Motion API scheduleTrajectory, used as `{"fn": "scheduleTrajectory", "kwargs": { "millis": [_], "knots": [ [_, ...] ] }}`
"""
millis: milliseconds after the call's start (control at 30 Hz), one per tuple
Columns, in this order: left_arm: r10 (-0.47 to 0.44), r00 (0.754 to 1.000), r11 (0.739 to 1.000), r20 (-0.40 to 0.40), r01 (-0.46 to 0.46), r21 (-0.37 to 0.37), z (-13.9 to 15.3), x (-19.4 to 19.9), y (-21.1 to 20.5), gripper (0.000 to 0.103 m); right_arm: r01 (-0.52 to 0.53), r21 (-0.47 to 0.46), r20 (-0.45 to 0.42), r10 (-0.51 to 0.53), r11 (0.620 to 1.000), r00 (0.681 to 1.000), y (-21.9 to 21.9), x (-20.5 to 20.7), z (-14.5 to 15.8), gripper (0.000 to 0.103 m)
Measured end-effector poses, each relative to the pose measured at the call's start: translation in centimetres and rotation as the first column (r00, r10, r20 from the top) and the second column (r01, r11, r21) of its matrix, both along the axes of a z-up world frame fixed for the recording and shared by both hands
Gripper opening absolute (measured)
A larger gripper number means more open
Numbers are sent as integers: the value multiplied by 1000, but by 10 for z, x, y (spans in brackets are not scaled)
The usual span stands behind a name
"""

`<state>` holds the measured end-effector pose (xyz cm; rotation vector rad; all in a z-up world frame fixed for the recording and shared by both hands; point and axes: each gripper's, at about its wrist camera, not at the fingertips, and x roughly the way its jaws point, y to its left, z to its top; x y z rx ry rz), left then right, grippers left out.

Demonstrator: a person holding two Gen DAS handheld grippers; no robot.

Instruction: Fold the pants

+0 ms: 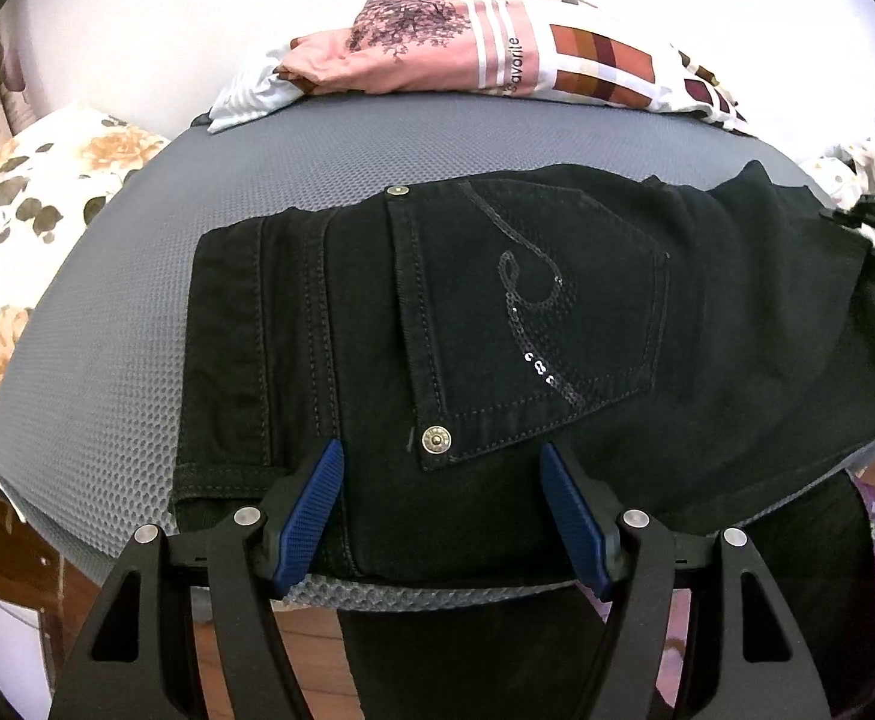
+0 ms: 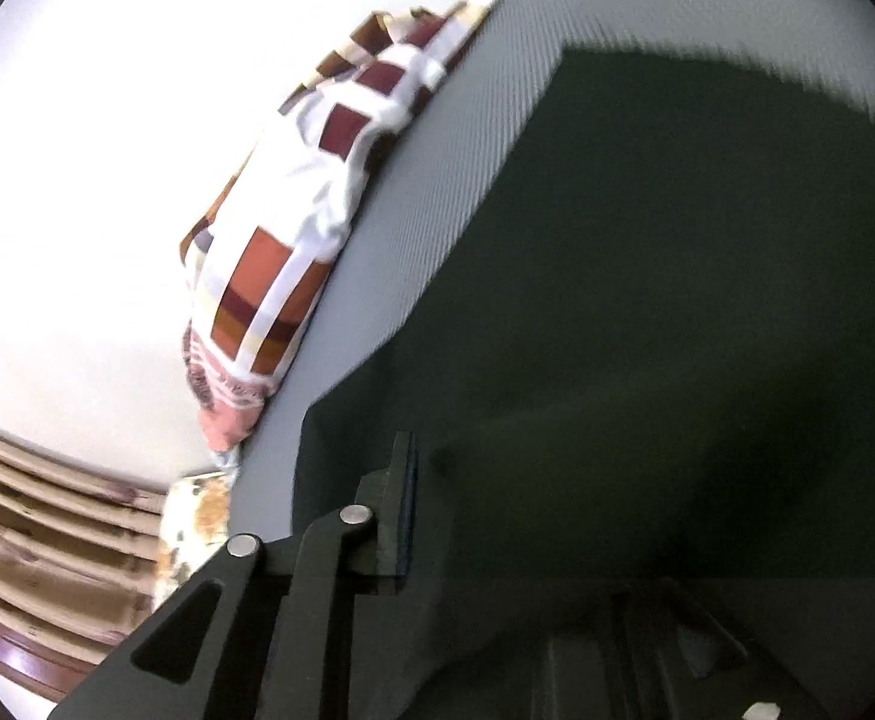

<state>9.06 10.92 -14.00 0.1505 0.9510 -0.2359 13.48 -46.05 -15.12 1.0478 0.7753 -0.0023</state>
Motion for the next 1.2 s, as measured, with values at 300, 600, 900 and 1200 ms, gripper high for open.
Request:
{"fn": "scheduleTrajectory", "kwargs": {
  "millis": [300, 600, 900, 1200],
  "knots": [
    [-20, 1000, 1000, 1, 20, -1, 0, -1, -2, 69, 29, -105, 87, -20, 994, 996, -16, -77, 64, 4],
    [-69, 997, 998, 17, 69, 9, -1, -5, 0, 69, 75, -30, -109, -78, 997, 991, -23, -181, -22, 5],
    [-69, 997, 997, 21, 69, 27, -2, -5, -1, 69, 227, 143, 3, -230, 963, 973, -85, -199, -19, 11],
    [-68, 997, 997, 24, 67, 27, -2, -5, -3, 69, 349, 69, -8, -350, 934, 937, -118, -238, -20, 3]
  ]
}}
